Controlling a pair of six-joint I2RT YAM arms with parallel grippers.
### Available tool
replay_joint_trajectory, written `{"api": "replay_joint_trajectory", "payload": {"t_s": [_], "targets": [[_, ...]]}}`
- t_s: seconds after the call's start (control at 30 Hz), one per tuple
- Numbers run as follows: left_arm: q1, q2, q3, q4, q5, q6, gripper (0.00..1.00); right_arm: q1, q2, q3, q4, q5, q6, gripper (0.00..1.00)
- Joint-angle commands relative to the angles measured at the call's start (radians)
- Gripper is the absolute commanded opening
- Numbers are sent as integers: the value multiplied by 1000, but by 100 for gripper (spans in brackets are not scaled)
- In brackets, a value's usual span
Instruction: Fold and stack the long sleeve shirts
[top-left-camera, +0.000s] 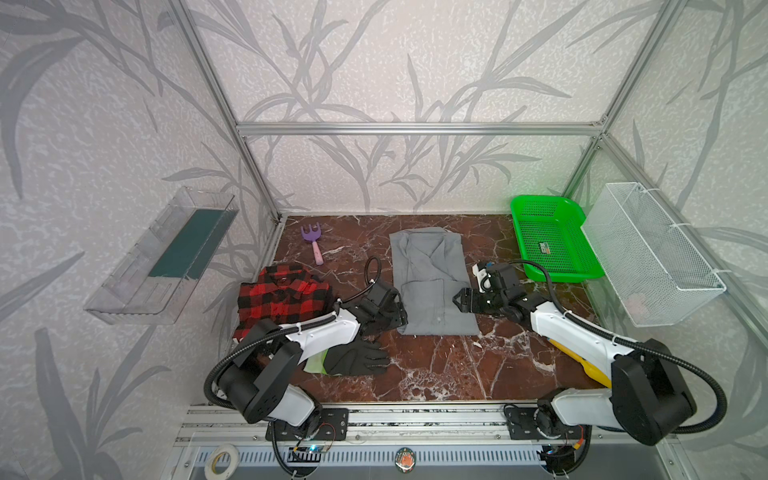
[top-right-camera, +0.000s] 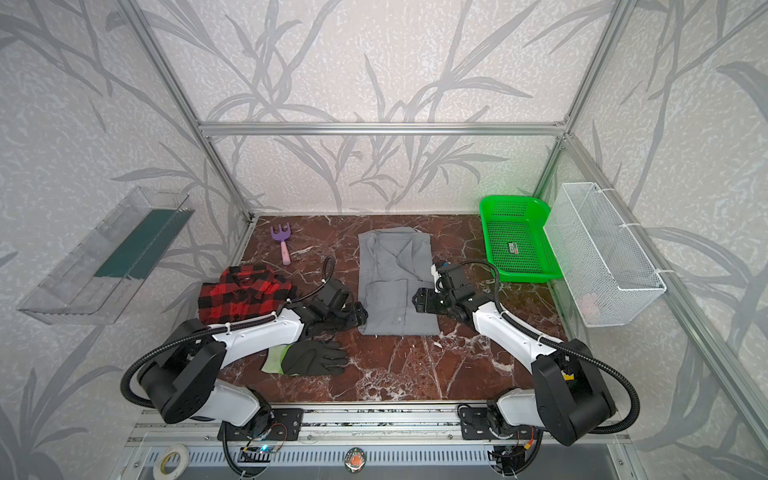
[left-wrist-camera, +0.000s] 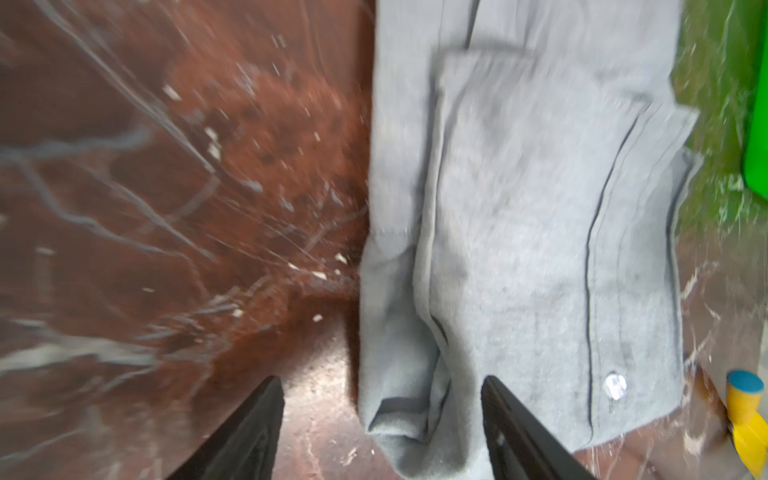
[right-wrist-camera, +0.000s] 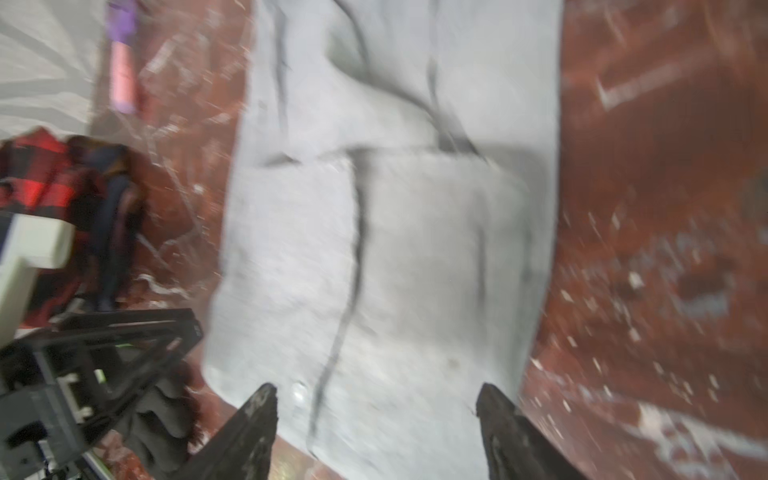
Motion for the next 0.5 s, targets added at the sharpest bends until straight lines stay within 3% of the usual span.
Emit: {"api": "replay_joint_trajectory", "payload": {"t_s": [0.0, 0.2, 0.47], "targets": [[-2, 19, -2, 42, 70, -25, 76, -15, -48, -43, -53, -27, 21, 78], [-26, 46, -13, 64, 71, -44, 76, -44, -66, -115, -37, -46, 41, 78], [-55, 47, -57, 93, 51, -84, 73, -46, 18, -147, 15, -122, 96, 78]]}}
